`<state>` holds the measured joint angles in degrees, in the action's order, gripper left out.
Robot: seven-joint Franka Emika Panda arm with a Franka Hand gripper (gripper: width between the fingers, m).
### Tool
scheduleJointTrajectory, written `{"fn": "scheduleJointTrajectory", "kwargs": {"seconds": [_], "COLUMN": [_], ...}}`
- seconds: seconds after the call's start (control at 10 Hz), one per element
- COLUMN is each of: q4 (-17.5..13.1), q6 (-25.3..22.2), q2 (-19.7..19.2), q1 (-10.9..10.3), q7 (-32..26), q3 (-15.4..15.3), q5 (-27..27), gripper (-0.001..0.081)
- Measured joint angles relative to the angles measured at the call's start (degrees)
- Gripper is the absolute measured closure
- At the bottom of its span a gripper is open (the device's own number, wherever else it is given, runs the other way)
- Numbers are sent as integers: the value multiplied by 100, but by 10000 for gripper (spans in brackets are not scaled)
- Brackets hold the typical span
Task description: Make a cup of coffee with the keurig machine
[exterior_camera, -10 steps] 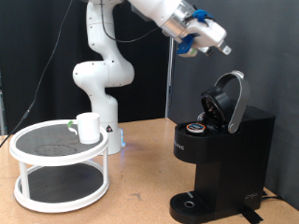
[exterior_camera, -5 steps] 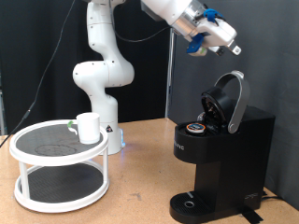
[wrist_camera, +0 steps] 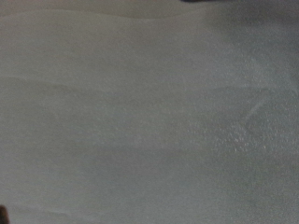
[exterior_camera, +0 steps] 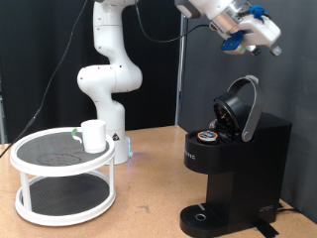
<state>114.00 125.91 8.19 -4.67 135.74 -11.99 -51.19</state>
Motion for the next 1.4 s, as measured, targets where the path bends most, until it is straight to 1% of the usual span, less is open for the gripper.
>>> {"fn": "scheduleJointTrajectory", "kwargs": {"seconds": [0.2, 0.4, 0.6, 1.0, 1.1, 1.2, 1.3, 1.4], "q4": [-135, -180, -157, -7, 31, 62, 85, 107], "q6": [65, 155, 172, 20, 11, 9, 6, -9], "q2": [-150, -257, -265, -266, -266, -265, -263, -257], "q1": [-14, -15, -12, 26, 33, 44, 50, 52], "q7": [221, 300, 255, 238, 223, 177, 123, 80], "q3": [-186, -301, -311, -300, -293, -286, -271, -243], "q5": [231, 339, 343, 568, 569, 569, 567, 566], "gripper": [72, 72, 72, 72, 163, 347, 347, 481]}}
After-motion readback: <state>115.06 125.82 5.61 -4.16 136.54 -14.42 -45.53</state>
